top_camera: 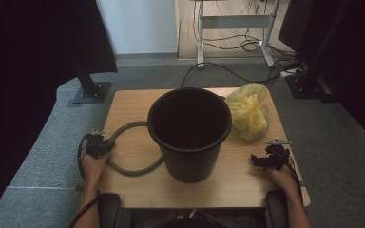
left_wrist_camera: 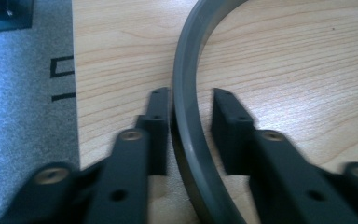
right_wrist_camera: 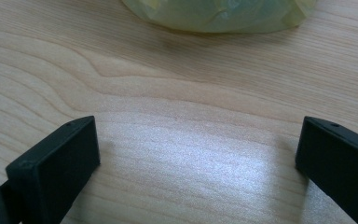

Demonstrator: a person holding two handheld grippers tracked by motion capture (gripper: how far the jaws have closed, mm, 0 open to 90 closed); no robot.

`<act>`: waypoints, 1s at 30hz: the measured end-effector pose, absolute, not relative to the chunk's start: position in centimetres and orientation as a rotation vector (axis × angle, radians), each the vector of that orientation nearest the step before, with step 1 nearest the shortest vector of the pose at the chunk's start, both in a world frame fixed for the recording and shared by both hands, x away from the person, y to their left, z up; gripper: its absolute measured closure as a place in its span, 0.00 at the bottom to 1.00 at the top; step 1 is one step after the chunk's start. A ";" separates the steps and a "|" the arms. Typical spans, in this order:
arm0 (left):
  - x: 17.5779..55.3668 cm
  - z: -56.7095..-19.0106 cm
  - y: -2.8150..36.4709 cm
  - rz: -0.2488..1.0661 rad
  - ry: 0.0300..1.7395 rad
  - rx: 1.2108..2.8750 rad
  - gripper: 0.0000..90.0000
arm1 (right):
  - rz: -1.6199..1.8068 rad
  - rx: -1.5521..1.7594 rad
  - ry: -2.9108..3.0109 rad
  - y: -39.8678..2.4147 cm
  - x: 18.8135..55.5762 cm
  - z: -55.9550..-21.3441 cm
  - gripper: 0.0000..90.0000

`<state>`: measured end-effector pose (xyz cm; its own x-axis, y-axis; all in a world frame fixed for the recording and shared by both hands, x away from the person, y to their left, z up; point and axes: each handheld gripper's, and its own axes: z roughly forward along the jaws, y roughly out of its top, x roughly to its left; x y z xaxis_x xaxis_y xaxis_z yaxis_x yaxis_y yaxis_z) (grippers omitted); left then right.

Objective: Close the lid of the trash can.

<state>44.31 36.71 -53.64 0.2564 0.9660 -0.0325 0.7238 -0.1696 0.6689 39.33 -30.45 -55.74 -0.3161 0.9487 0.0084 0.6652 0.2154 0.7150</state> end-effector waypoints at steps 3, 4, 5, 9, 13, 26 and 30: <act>44.5 -53.5 36.6 0.548 1.552 1.967 0.85 | 0.875 1.490 2.063 -30.4 39.3 -55.7 0.00; 44.5 -53.4 36.5 0.550 1.560 1.972 0.86 | 0.876 1.490 2.063 -30.4 39.3 -55.7 0.00; 44.6 -53.4 36.5 0.549 1.561 1.974 0.87 | 0.876 1.490 2.063 -30.4 39.3 -55.7 0.00; 44.6 -53.3 36.6 0.539 1.568 1.964 0.87 | 0.875 1.490 2.065 -30.4 39.3 -55.7 0.00; 44.7 -53.3 37.0 0.491 1.571 1.949 0.87 | 0.876 1.490 2.063 -30.4 39.3 -55.7 0.00; 44.7 -52.5 38.2 0.363 1.579 1.925 0.88 | 0.875 1.490 2.064 -30.4 39.4 -55.7 0.00; 44.8 -51.8 38.4 0.325 1.568 1.938 0.88 | 0.875 1.490 2.064 -30.4 39.4 -55.7 0.00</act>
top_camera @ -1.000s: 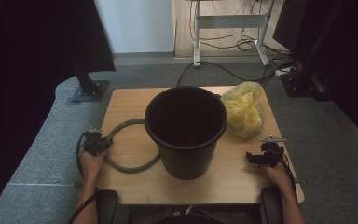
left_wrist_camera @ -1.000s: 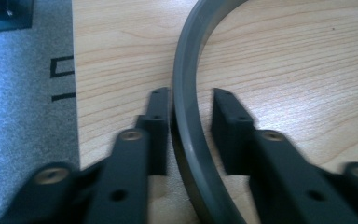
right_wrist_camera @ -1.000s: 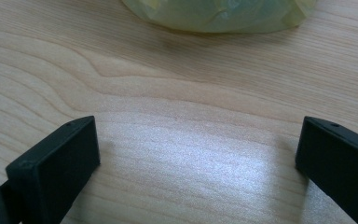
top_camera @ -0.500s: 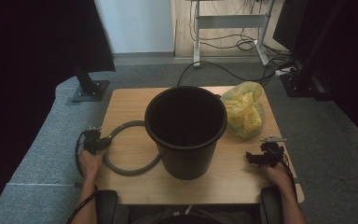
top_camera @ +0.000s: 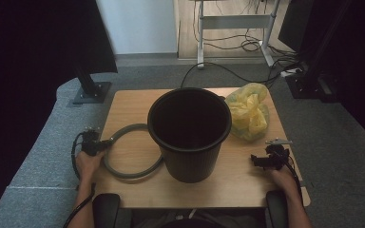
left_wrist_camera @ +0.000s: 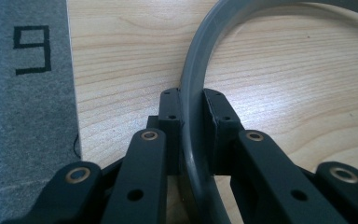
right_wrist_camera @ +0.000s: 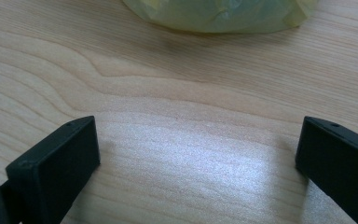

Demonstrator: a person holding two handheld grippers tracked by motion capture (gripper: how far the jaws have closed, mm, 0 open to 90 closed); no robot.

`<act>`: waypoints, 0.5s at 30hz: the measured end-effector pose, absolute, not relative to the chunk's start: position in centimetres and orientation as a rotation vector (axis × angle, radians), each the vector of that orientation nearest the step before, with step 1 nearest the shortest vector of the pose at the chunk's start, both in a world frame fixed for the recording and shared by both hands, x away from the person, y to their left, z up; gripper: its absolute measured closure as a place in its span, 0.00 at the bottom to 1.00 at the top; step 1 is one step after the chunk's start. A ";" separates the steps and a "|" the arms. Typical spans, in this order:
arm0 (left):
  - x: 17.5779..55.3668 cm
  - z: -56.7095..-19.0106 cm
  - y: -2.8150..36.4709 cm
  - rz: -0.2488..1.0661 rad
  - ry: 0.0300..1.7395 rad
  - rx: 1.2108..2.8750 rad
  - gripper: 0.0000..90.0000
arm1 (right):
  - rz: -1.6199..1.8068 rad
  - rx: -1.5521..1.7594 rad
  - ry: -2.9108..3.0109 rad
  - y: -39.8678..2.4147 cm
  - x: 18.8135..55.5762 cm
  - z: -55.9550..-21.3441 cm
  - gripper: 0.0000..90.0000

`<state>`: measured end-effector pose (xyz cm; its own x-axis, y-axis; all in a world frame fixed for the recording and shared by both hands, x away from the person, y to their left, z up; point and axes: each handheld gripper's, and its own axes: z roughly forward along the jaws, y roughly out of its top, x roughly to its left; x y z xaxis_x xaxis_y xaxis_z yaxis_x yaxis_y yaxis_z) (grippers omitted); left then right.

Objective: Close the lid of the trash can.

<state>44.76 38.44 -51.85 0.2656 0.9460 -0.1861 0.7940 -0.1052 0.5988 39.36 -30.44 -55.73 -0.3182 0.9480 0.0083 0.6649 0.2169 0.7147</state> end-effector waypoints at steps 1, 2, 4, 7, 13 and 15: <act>44.8 -51.6 38.5 0.320 1.567 1.942 0.88 | 0.876 1.490 2.064 -30.4 39.4 -55.7 0.00; 44.8 -51.4 38.6 0.315 1.566 1.941 0.88 | 0.875 1.490 2.065 -30.4 39.4 -55.7 0.00; 44.8 -50.9 38.8 0.304 1.561 1.939 0.88 | 0.875 1.490 2.064 -30.4 39.4 -55.7 0.00; 44.8 -50.1 38.9 0.293 1.554 1.945 0.88 | 0.876 1.491 2.063 -30.4 39.4 -55.7 0.00; 44.8 -48.5 39.3 0.277 1.541 1.965 0.88 | 0.876 1.490 2.064 -30.4 39.4 -55.7 0.00; 44.9 -48.0 39.4 0.272 1.540 1.973 0.88 | 0.875 1.489 2.065 -30.5 39.4 -55.7 0.00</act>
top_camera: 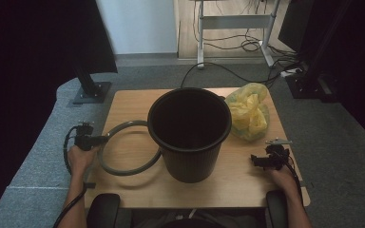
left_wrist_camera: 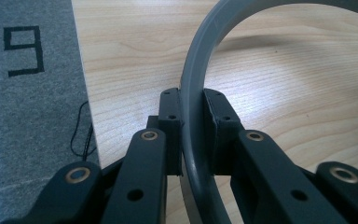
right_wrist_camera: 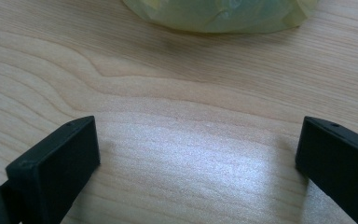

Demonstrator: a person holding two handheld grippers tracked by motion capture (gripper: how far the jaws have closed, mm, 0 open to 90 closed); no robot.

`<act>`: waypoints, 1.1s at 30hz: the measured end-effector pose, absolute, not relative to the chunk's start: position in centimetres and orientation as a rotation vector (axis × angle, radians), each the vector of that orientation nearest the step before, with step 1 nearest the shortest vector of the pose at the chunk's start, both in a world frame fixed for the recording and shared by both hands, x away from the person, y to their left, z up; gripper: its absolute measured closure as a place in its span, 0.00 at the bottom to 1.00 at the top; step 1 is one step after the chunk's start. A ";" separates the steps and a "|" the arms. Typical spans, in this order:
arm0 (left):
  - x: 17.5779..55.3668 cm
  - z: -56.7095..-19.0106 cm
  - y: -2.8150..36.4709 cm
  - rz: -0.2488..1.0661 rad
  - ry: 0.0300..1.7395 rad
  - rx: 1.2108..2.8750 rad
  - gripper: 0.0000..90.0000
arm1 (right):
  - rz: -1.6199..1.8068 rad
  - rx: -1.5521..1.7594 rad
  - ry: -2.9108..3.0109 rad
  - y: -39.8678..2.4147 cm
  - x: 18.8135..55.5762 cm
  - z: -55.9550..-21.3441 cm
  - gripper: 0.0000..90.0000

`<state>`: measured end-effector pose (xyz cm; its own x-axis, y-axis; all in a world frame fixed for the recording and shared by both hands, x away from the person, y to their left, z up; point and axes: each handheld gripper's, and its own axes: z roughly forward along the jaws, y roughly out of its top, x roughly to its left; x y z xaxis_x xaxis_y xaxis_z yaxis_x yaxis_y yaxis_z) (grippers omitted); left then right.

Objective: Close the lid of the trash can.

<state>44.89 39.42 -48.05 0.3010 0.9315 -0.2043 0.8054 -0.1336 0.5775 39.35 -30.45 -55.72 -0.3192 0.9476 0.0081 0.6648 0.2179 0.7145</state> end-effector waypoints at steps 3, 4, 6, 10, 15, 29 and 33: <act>45.0 -47.4 39.6 0.264 1.541 1.981 0.88 | 0.876 1.489 2.064 -30.4 39.4 -55.7 0.00; 45.0 -47.2 39.7 0.262 1.541 1.986 0.88 | 0.874 1.489 2.065 -30.5 39.3 -55.7 0.00; 45.1 -46.7 39.8 0.257 1.543 1.988 0.88 | 0.875 1.488 2.064 -30.4 39.4 -55.7 0.00; 45.2 -45.7 40.0 0.254 1.542 1.992 0.88 | 0.874 1.489 2.065 -30.5 39.4 -55.7 0.00; 45.2 -44.3 40.2 0.246 1.535 1.993 0.88 | 0.874 1.489 2.065 -30.5 39.3 -55.7 0.00; 45.3 -40.2 40.3 0.233 1.510 1.998 0.88 | 0.876 1.489 2.064 -30.4 39.4 -55.7 0.00; 45.3 -39.0 40.4 0.241 1.510 2.001 0.88 | 0.874 1.489 2.065 -30.5 39.4 -55.7 0.00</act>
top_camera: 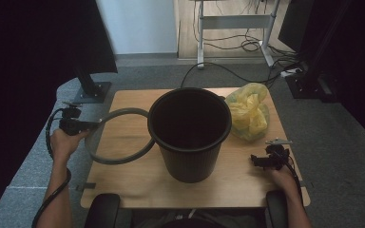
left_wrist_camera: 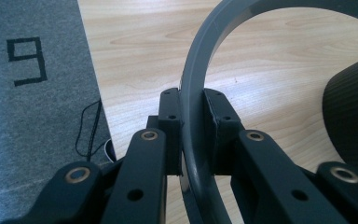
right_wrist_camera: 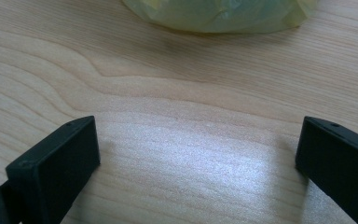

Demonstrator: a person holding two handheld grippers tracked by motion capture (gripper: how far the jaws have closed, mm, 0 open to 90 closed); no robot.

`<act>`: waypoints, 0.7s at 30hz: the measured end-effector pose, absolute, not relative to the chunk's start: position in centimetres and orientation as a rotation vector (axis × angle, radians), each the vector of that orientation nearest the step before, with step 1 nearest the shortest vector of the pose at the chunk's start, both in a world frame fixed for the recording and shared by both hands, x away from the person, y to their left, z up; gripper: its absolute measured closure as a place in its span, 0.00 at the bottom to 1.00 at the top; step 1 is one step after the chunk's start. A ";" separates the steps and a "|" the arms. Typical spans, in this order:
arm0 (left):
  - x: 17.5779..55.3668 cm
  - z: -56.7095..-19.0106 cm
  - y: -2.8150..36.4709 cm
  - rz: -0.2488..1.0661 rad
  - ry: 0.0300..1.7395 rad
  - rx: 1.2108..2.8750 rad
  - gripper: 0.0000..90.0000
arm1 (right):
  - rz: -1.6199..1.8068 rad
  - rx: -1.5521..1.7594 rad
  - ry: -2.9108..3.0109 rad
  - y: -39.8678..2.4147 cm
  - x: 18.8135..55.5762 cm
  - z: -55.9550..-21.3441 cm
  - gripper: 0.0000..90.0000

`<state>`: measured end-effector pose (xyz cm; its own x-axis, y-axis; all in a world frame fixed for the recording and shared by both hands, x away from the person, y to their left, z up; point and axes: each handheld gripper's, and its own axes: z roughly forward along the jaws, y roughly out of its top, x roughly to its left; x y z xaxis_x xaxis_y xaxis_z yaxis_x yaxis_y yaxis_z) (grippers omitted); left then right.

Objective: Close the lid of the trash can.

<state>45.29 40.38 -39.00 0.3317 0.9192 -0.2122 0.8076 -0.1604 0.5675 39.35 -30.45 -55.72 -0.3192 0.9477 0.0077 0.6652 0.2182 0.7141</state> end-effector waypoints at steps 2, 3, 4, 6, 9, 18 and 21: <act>45.3 -38.4 40.4 0.240 1.510 2.003 0.88 | 0.876 1.489 2.063 -30.4 39.4 -55.7 0.00; 45.3 -38.0 40.5 0.241 1.509 2.005 0.88 | 0.876 1.489 2.063 -30.4 39.4 -55.7 0.00; 45.3 -37.8 40.5 0.242 1.509 2.004 0.88 | 0.876 1.488 2.064 -30.4 39.4 -55.7 0.00; 45.3 -37.2 40.5 0.239 1.506 2.004 0.88 | 0.874 1.488 2.065 -30.5 39.4 -55.7 0.00; 45.3 -36.4 40.5 0.235 1.502 1.999 0.88 | 0.875 1.489 2.064 -30.4 39.4 -55.7 0.00; 45.2 -34.0 40.3 0.239 1.488 2.006 0.88 | 0.875 1.488 2.064 -30.4 39.4 -55.7 0.00; 45.2 -33.2 40.4 0.239 1.486 2.007 0.88 | 0.875 1.488 2.064 -30.4 39.4 -55.7 0.00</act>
<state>45.19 40.36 -33.23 0.3498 0.9123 -0.2129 0.7996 -0.1723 0.5753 39.35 -30.45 -55.73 -0.3189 0.9478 0.0077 0.6643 0.2177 0.7150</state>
